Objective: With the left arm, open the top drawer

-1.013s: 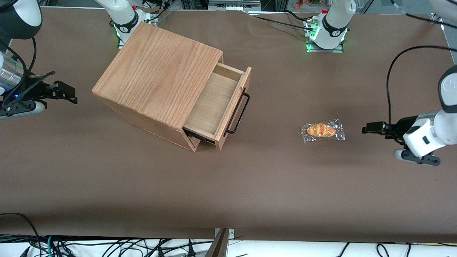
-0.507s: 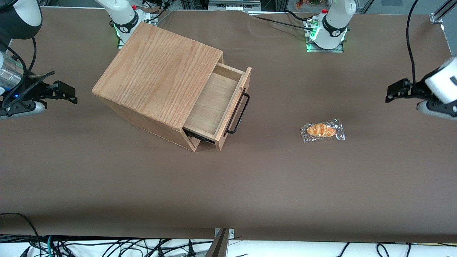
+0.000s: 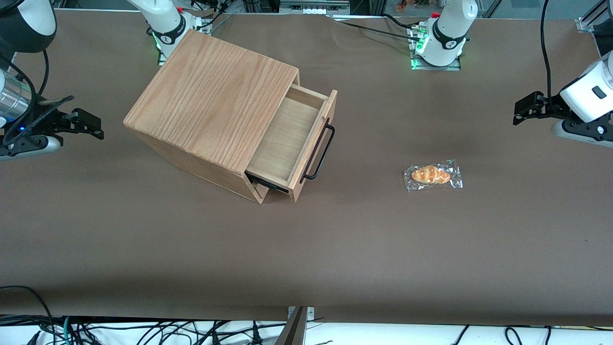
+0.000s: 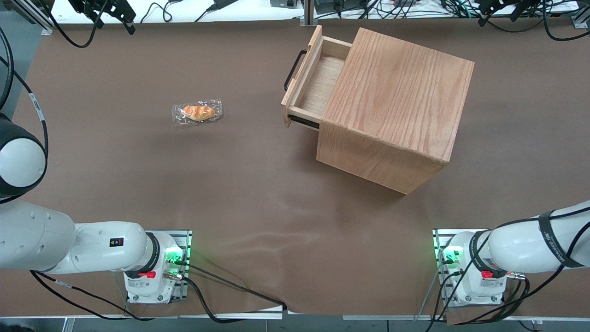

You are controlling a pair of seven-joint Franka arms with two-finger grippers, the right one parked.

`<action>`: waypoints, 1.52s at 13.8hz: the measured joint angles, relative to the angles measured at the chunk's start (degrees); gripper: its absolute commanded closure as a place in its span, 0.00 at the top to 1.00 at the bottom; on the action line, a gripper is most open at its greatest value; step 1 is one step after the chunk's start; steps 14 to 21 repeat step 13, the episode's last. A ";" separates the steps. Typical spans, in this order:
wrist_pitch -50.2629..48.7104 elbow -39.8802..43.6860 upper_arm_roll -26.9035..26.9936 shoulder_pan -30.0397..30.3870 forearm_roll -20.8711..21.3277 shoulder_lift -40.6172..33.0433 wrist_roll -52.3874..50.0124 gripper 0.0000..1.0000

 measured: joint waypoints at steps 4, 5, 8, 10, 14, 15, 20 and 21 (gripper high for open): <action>0.00 -0.20 -0.01 0.00 0.04 0.00 -0.79 1.00; 0.00 -0.20 -0.01 0.00 0.04 0.00 -0.81 1.00; 0.00 -0.21 -0.01 0.00 0.04 0.00 -0.86 1.00; 0.00 -0.21 -0.01 0.00 0.04 0.00 -0.88 1.00; 0.00 -0.21 -0.01 0.00 0.04 0.00 -0.90 1.00; 0.00 -0.21 -0.01 0.00 0.04 0.00 -0.90 1.00; 0.00 -0.21 -0.01 0.00 0.04 0.00 -0.90 1.00; 0.00 -0.21 -0.01 0.00 0.04 0.00 -0.90 1.00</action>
